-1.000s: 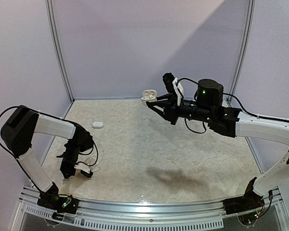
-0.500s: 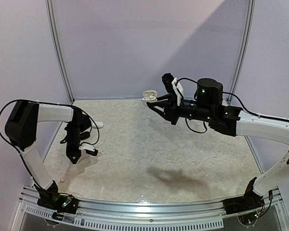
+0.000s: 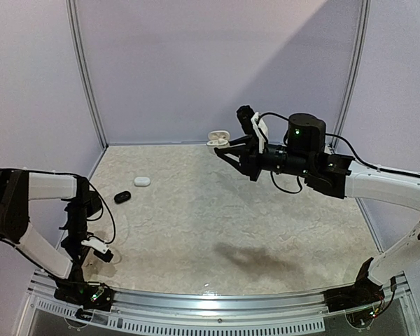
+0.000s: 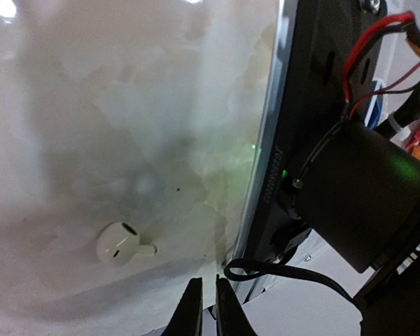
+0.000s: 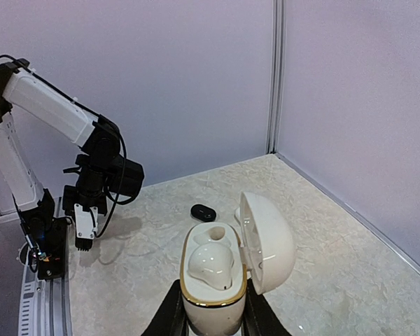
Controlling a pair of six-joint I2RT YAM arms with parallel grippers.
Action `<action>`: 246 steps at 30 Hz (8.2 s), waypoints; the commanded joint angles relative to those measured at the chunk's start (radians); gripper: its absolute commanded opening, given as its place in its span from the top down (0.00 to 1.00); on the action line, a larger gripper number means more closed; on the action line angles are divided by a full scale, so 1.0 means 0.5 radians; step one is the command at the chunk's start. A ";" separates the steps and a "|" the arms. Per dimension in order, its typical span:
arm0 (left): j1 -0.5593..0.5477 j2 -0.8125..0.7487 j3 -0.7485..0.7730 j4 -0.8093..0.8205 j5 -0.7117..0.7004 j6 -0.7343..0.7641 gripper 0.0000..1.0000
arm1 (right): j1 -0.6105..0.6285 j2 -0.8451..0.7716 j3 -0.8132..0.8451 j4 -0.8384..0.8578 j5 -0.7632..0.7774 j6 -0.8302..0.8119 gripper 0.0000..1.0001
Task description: Insert the wireless bluetooth earbuds into the charging case
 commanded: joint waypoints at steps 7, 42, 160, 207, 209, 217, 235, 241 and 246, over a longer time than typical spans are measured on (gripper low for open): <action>-0.087 0.220 -0.074 0.159 -0.059 0.024 0.94 | -0.013 -0.124 -0.061 0.009 0.048 0.002 1.00; -0.146 0.193 0.402 0.033 0.158 0.450 0.38 | -0.014 -0.174 -0.099 -0.035 0.088 -0.012 1.00; -1.372 0.801 0.734 0.757 0.352 1.733 0.89 | -0.015 -0.300 -0.135 -0.176 0.047 -0.043 1.00; -0.845 0.023 0.544 0.795 0.544 -3.752 0.40 | 0.164 -0.085 -0.035 -0.240 0.261 0.297 1.00; -0.845 0.047 0.493 0.824 0.558 -3.771 0.40 | 0.200 -0.101 -0.066 -0.246 0.309 0.302 1.00; -0.898 0.178 0.371 1.091 0.699 -3.806 0.41 | 0.312 -0.159 -0.143 -0.269 0.475 0.325 1.00; -1.016 0.215 0.295 1.033 0.581 -3.947 0.54 | 0.375 -0.192 -0.201 -0.318 0.524 0.281 1.00; -1.016 0.217 0.234 1.084 0.595 -3.956 0.58 | 0.377 -0.231 -0.243 -0.322 0.522 0.325 1.00; -1.014 0.252 0.257 1.111 0.616 -3.925 0.63 | 0.404 -0.276 -0.266 -0.315 0.604 0.369 1.00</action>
